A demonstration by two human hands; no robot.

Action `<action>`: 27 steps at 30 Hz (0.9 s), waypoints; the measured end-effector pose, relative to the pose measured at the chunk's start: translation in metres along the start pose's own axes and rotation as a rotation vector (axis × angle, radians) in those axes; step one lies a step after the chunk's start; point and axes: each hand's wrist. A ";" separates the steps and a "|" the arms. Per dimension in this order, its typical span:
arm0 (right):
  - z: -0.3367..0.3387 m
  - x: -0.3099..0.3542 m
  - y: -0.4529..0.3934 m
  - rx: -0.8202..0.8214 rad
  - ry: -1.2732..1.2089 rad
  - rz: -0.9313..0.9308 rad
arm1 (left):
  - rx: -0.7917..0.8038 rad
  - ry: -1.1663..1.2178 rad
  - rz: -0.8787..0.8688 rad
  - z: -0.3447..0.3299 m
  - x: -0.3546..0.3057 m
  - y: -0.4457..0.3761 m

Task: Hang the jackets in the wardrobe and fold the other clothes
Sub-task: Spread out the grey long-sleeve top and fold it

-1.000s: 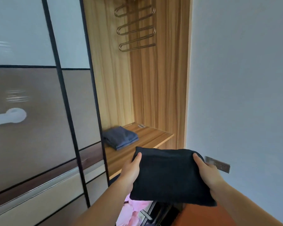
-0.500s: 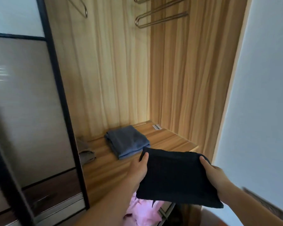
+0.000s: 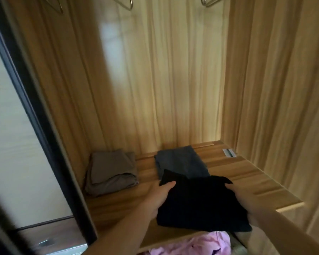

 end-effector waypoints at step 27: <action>-0.148 0.063 -0.228 -0.243 0.604 0.715 | -0.357 -0.369 -0.384 -0.039 -0.002 -0.233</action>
Point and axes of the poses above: each hand's wrist, its own y-axis away from the middle knuckle, its own z-axis out of the back of the hand, x = y × z, and after that the axes turned 13 degrees about -x, right-handed
